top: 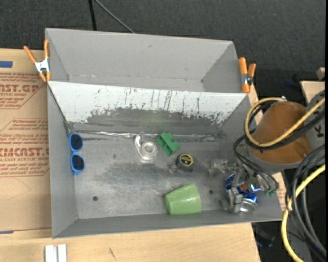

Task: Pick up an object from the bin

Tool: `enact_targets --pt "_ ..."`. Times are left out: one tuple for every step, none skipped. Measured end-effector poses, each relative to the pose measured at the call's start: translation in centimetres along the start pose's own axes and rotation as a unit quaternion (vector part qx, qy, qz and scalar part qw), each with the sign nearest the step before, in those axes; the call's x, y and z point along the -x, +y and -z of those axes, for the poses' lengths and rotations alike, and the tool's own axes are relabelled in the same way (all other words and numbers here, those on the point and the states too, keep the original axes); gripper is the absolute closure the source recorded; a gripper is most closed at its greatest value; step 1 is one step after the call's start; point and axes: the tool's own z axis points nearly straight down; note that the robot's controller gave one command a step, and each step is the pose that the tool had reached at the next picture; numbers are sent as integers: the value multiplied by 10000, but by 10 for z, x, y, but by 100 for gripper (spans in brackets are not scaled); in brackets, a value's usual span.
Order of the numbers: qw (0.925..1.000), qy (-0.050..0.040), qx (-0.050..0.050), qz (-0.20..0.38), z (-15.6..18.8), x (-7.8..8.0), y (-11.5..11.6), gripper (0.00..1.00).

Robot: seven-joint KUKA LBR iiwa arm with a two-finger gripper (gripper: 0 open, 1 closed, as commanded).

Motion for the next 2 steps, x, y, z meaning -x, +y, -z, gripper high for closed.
enact_targets --pt "9715 -54 -131 -2366 19 -2 -14 0" --pt "9721 -42 -98 -2345 19 0 -10 100"
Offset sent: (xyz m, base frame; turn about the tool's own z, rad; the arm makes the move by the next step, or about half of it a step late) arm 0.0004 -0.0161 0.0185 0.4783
